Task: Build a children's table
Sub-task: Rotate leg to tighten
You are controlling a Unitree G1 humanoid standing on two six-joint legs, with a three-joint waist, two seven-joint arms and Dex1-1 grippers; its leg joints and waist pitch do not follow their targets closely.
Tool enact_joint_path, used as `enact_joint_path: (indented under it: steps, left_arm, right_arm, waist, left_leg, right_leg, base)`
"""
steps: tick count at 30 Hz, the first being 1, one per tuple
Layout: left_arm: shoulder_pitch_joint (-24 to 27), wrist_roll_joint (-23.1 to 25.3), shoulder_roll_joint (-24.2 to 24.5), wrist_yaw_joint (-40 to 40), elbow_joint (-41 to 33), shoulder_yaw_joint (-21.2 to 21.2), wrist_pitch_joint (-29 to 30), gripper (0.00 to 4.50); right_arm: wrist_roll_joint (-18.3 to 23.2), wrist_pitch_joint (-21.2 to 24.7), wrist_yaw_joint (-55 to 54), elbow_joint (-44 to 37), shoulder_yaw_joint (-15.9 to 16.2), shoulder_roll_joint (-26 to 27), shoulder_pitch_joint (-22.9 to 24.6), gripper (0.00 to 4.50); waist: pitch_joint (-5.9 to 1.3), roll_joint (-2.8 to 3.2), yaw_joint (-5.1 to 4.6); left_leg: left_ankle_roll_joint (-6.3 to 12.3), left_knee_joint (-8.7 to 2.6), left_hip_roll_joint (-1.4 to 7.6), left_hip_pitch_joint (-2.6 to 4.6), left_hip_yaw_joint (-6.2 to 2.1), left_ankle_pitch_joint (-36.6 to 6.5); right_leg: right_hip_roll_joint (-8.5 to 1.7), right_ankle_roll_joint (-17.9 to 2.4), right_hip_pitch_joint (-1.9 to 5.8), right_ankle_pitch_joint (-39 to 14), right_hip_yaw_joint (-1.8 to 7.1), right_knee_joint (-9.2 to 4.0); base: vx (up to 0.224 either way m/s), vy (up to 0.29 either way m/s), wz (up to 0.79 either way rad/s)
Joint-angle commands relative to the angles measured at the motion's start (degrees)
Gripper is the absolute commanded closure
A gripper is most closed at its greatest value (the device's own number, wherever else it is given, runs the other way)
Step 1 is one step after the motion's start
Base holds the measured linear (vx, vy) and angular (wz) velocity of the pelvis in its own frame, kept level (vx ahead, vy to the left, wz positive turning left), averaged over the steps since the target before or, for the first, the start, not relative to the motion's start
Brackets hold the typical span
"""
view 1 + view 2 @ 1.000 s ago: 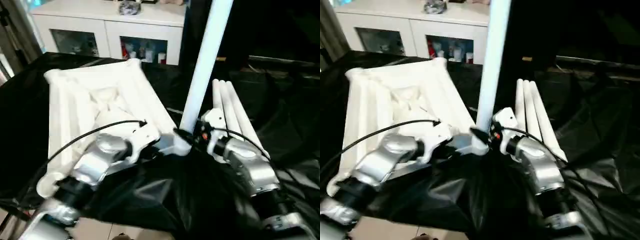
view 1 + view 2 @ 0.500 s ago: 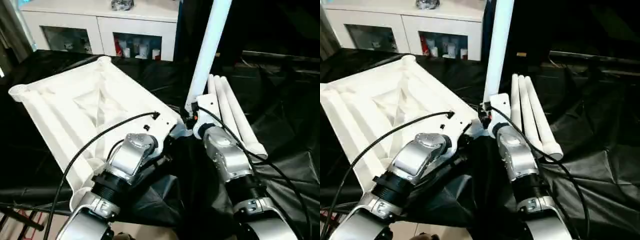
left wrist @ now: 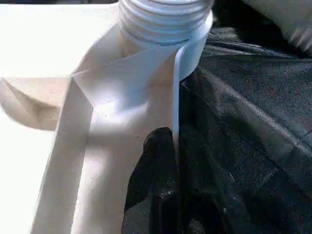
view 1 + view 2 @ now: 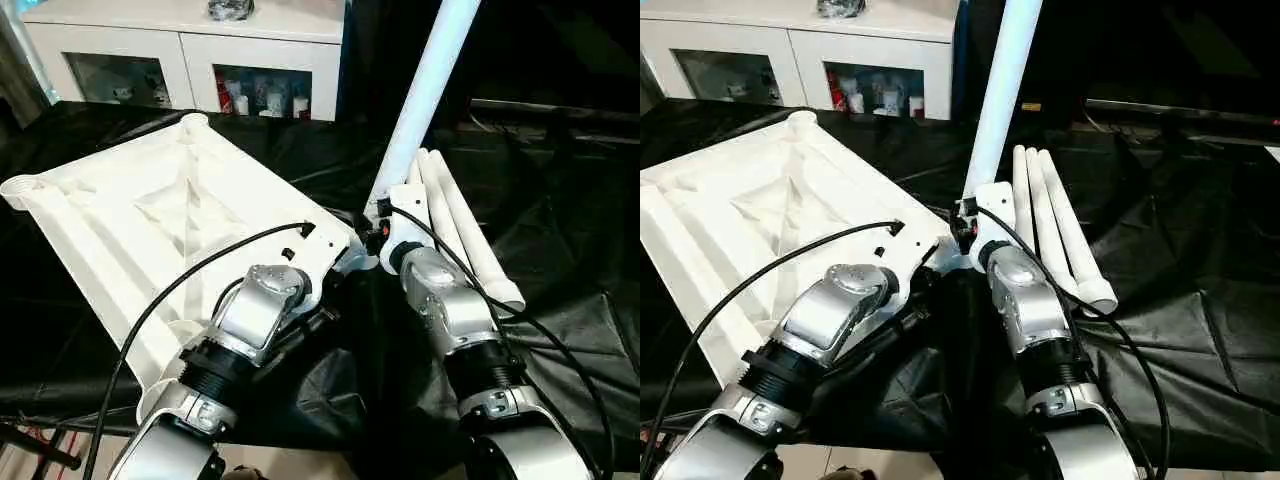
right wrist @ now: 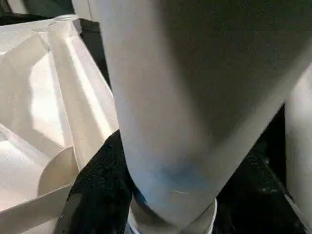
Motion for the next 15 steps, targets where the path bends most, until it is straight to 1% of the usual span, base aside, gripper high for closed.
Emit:
enact_joint_path:
  steps: [1, 2, 3, 4, 5, 6, 7, 8, 9, 10, 11, 12, 13, 14, 15]
  left_arm:
    - [-1.9, -1.0, 0.3, -3.3, -4.0, -2.5, -2.1, 4.5]
    - [-1.7, -1.0, 0.9, -4.1, -4.5, -2.9, -1.9, 4.5]
    - [-1.3, -1.2, 1.7, -5.4, -5.3, -3.4, -1.6, 4.5]
    - [-0.7, -1.2, 3.3, -7.6, -6.4, -4.4, -3.1, 4.5]
    - [-0.2, -1.4, 4.3, -9.1, -7.2, -4.9, -3.8, 4.5]
    - [0.1, -1.6, 5.2, -10.0, -7.7, -5.1, -3.6, 4.5]
    - [0.7, -2.0, 6.9, -12.2, -8.7, -5.5, -5.0, 4.5]
    - [1.0, -2.2, 7.9, -13.5, -9.3, -5.8, -5.9, 4.5]
    - [1.9, -2.9, 10.3, -16.9, -10.9, -6.3, -8.0, 4.5]
    - [2.2, -3.2, 11.1, -18.2, -11.5, -6.4, -8.5, 4.5]
    - [2.2, -3.3, 11.4, -18.6, -11.8, -6.4, -8.5, 4.5]
    - [2.9, -4.1, 13.7, -21.9, -13.4, -6.6, -9.9, 4.5]
    - [3.1, -4.5, 14.5, -23.1, -13.9, -6.7, -10.7, 4.5]
    - [3.5, -5.1, 15.8, -24.9, -14.9, -6.7, -11.3, 4.5]
    - [3.7, -5.5, 16.7, -26.1, -15.6, -6.8, -11.6, 4.5]
  right_arm:
    - [1.5, 9.1, 8.3, 4.6, 5.5, 1.0, 3.7, 2.61]
    - [1.4, 9.6, 9.4, 4.2, 6.0, 0.2, 3.8, 2.61]
    - [1.2, 10.3, 11.1, 3.6, 6.8, -0.9, 3.9, 2.61]
    - [1.1, 11.1, 13.7, 2.6, 7.6, -2.7, 4.0, 2.61]
    - [1.2, 11.8, 15.9, 1.9, 8.2, -4.3, 4.0, 2.61]
    - [1.3, 12.3, 18.2, 1.2, 8.8, -5.8, 4.1, 2.61]
    - [1.4, 12.8, 22.3, 0.2, 9.8, -8.4, 4.1, 2.61]
    - [1.4, 13.0, 25.0, -0.4, 10.4, -10.1, 4.2, 2.61]
    - [1.8, 13.0, 30.7, -1.5, 11.6, -13.6, 4.3, 2.61]
    - [2.0, 13.0, 32.7, -1.8, 11.9, -14.8, 4.4, 2.61]
    - [2.1, 13.1, 33.5, -1.9, 12.0, -15.2, 4.4, 2.61]
    - [2.5, 13.1, 38.5, -2.3, 12.3, -18.1, 4.3, 2.61]
    - [2.5, 13.2, 40.0, -2.4, 12.3, -18.9, 4.2, 2.61]
    - [2.3, 12.8, 42.5, -2.3, 12.7, -20.4, 4.1, 2.61]
    - [2.3, 12.5, 44.1, -2.3, 13.0, -21.3, 4.1, 2.61]
  waist:
    - [-1.84, 0.17, 0.15]
    - [-1.88, 0.19, 0.4]
    - [-1.97, 0.21, 0.5]
    - [-2.23, -0.08, 0.51]
    - [-2.17, -0.01, 0.59]
    - [-2.22, 0.07, 0.75]
    - [-2.43, -0.04, 0.83]
    - [-2.69, -0.23, 1.06]
    - [-2.81, -0.41, 1.17]
    - [-3.08, -0.44, 1.45]
    - [-3.28, -0.33, 1.72]
    - [-3.47, -0.74, 1.99]
    - [-3.55, -0.71, 2.04]
    - [-3.58, -0.56, 2.18]
    - [-3.83, -0.78, 2.37]
  left_leg:
    - [-2.34, -5.25, 2.55, 0.94, -1.55, -26.5]
    - [-2.09, -5.23, 2.64, 1.05, -1.59, -25.8]
    - [-1.86, -5.13, 2.72, 1.0, -1.36, -24.2]
    - [-1.61, -5.0, 2.75, 1.02, -1.25, -23.3]
    - [-1.16, -4.9, 2.75, 0.88, -1.05, -21.9]
    - [-1.07, -4.85, 2.81, 0.94, -1.08, -21.5]
    - [-0.86, -4.62, 2.86, 1.04, -0.88, -20.5]
    - [-0.37, -4.44, 2.89, 1.0, -0.87, -19.2]
    - [-0.05, -4.2, 2.91, 1.02, -0.56, -17.9]
    - [0.24, -4.06, 2.95, 0.98, -0.61, -16.3]
    - [1.2, -3.69, 2.89, 0.79, -0.39, -12.5]
    - [2.29, -3.22, 2.75, 0.8, -0.2, -8.7]
    - [2.88, -3.08, 2.73, 0.71, -0.16, -7.1]
    - [3.41, -2.91, 2.68, 0.69, -0.13, -5.7]
    - [4.55, -2.43, 2.65, 0.86, 0.01, -2.7]
  right_leg:
    - [-3.55, -5.1, 0.83, -22.5, 1.49, -5.12]
    - [-3.49, -5.3, 0.95, -21.4, 1.5, -5.0]
    - [-3.42, -5.8, 0.96, -18.7, 1.68, -4.74]
    - [-3.36, -6.2, 1.16, -17.6, 1.62, -4.61]
    - [-3.31, -6.9, 1.2, -16.2, 1.67, -4.44]
    - [-3.4, -7.1, 1.23, -16.2, 1.64, -4.44]
    - [-3.43, -7.8, 1.24, -15.5, 1.69, -4.35]
    - [-3.43, -8.3, 1.46, -14.8, 1.56, -4.21]
    - [-3.39, -8.9, 1.47, -13.0, 1.67, -4.11]
    - [-3.4, -9.4, 1.79, -10.9, 1.57, -3.75]
    - [-3.25, -10.4, 2.03, -5.2, 1.54, -3.09]
    - [-2.98, -11.7, 2.21, 0.8, 1.33, -2.42]
    - [-3.03, -12.5, 2.43, 3.4, 1.3, -2.04]
    - [-3.03, -13.1, 2.46, 5.5, 1.2, -1.82]
    - [-2.82, -14.6, 2.5, 9.8, 1.0, -1.23]
  base:
    - [0.0, 0.0, 0.0]
    - [0.0, 0.0, 0.0]
    - [0.0, 0.0, 0.0]
    - [0.0, 0.0, 0.0]
    - [0.0, 0.0, 0.0]
    - [0.0, 0.0, 0.0]
    - [0.052, -0.03, 0.03]
    - [0.064, -0.036, 0.03]
    - [0.064, -0.036, 0.03]
    - [0.073, -0.032, 0.01]
    - [0.074, -0.021, 0.01]
    - [0.074, -0.021, 0.01]
    - [0.065, -0.006, 0.01]
    - [0.052, 0.011, 0.0]
    - [0.052, 0.011, 0.0]
